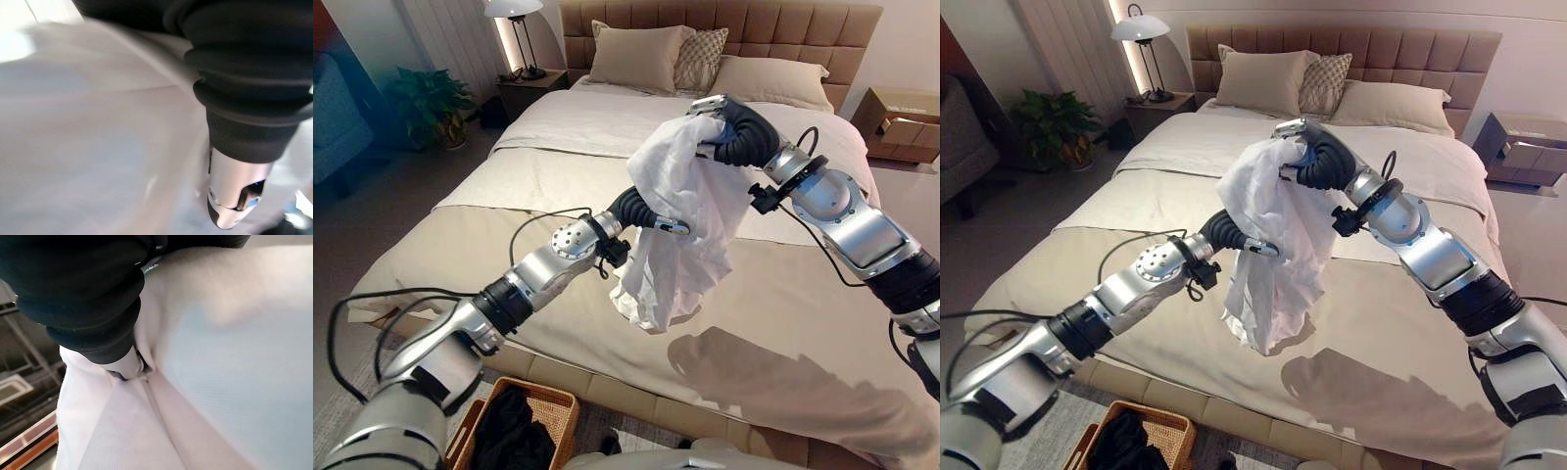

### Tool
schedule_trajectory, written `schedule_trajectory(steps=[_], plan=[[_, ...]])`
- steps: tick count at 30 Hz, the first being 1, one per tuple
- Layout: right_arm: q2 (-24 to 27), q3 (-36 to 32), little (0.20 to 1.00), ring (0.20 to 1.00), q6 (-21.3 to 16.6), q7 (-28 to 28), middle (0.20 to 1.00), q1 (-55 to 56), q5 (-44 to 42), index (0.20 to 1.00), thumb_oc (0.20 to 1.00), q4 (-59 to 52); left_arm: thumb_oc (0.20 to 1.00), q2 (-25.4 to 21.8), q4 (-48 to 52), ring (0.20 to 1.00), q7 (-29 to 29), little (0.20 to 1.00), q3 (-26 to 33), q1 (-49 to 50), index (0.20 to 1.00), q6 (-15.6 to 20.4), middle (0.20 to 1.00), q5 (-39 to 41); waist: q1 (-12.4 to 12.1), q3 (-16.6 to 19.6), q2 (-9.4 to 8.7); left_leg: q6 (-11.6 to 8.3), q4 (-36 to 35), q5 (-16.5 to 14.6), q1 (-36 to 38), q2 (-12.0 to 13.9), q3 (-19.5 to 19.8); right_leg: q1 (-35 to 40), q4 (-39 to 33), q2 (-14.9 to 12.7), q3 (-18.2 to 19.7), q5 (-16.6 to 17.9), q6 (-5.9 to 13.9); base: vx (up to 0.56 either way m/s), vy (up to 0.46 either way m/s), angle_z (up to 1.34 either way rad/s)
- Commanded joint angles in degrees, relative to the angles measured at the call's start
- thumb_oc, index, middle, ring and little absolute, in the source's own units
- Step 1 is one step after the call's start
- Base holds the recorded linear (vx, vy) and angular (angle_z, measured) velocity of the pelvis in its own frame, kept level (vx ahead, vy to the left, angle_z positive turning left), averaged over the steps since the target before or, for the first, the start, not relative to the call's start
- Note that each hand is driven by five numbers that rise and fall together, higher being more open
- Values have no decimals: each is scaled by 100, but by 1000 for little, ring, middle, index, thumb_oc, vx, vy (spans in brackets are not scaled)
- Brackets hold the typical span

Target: Pick up clothes into the bucket

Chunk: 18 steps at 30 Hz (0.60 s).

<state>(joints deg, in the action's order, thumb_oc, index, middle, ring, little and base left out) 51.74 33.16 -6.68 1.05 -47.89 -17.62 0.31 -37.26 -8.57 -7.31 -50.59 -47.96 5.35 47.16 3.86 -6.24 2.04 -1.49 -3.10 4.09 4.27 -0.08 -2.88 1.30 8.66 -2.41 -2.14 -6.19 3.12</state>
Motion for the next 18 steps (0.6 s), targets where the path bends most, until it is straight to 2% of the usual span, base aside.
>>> schedule_trajectory(steps=[1, 3, 9, 16, 17, 18], plan=[[149, -75, 200, 200, -438, -93, 200, -177, -337, 200, 200, -345, 1000, 0, -136, 1000, -253, 1000, -132, -569, 1000, 131, 1000, 506, -27, 348, -260, 13, 371, -476, -71, -209, 140, 95, -666, -389, -185, 766, 414, 5, 13, 11], [173, 0, 200, 200, -458, -60, 200, -174, -440, 200, 200, -457, 1000, -198, 2, 1000, -355, 1000, -369, -723, 1000, 78, 1000, 648, -34, 338, -262, 8, 386, -471, -81, -235, 161, 94, -655, -400, -222, 772, 423, 10, 10, 9], [95, 165, 200, 200, -503, -2, 200, -279, -654, 200, 200, -492, 1000, -281, 157, 1000, -597, 1000, -594, -855, 1000, -57, 1000, 1161, -29, 325, -276, 12, 431, -498, -91, -262, 180, 101, -631, -425, -260, 768, 427, 3, 2, 3], [31, 252, 200, 200, -522, 10, 200, -292, -645, 200, 200, -473, 1000, -229, 179, 1000, -645, 1000, -437, -546, 1000, -140, 1000, 1532, -39, 339, -294, 19, 437, -519, -83, -266, 186, 118, -631, -437, -266, 750, 434, 0, 0, 0], [-6, 252, 200, 200, -515, 12, 200, -271, -629, 200, 200, -472, 561, -151, 132, 561, -640, 561, -312, -415, 561, -159, 561, 1617, -46, 343, -301, 25, 438, -528, -75, -266, 182, 127, -627, -442, -264, 744, 430, 0, 0, 0], [-6, 255, 200, 200, -515, 12, 200, -272, -629, 200, 200, -472, 511, -150, 131, 511, -641, 511, -309, -413, 511, -159, 511, 1616, -45, 344, -299, 25, 438, -528, -74, -266, 182, 127, -627, -442, -264, 744, 430, 0, 0, 0]])
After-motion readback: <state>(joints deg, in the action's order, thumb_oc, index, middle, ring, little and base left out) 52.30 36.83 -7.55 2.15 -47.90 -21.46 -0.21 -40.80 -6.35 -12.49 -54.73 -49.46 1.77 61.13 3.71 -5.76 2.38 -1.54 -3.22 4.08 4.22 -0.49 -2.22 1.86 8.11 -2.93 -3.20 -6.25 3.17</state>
